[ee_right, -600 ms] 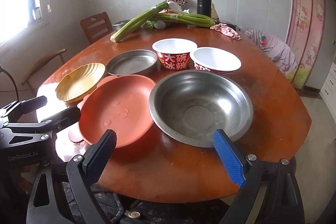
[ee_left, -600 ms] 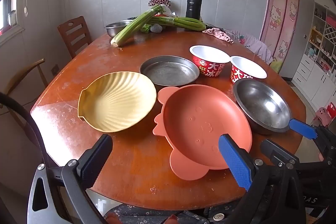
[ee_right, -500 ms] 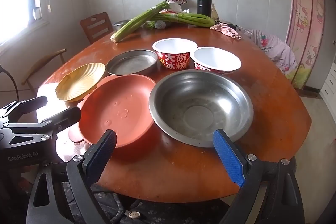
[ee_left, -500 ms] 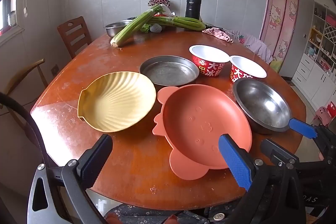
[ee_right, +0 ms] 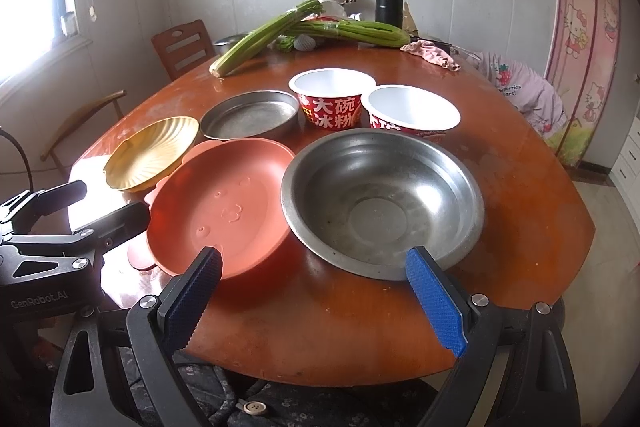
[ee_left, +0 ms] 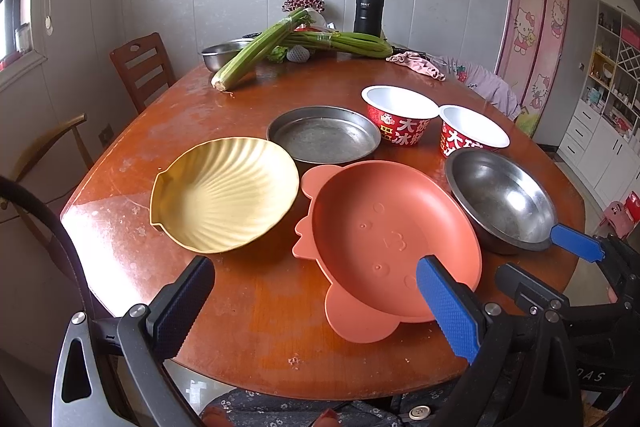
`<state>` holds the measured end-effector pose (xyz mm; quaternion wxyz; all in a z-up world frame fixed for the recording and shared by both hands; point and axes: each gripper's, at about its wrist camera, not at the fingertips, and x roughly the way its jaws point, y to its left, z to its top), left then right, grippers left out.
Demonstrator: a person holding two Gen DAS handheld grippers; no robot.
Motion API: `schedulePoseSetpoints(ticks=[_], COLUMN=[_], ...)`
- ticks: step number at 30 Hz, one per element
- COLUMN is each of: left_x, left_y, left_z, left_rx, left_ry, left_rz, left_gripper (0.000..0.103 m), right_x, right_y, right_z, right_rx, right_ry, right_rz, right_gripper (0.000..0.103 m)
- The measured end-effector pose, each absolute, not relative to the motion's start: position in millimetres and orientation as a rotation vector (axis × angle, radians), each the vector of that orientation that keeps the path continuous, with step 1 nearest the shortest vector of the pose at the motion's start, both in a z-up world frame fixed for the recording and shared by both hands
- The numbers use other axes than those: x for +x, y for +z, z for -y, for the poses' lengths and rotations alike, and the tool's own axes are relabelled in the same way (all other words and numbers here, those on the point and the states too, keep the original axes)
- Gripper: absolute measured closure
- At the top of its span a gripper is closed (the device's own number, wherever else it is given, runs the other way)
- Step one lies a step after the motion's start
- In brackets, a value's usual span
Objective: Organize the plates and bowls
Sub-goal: 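Move the left tool toward the yellow shell-shaped plate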
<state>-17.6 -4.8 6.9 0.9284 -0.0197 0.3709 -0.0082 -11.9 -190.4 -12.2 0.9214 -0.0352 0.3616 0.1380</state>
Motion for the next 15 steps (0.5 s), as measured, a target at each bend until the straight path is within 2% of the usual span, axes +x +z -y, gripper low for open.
schedulePoseSetpoints(ticks=[15], left_x=[-12.8], left_y=[6.2], left_z=[-1.8], left_rx=[-0.053], left_ry=[-0.003], left_rz=[-0.764], left_gripper=[0.002], right_x=[-10.2], right_y=[-1.9], right_z=[182.7], right_rx=[-0.059], right_ry=[0.316], right_rz=[-0.718], right_gripper=[0.009])
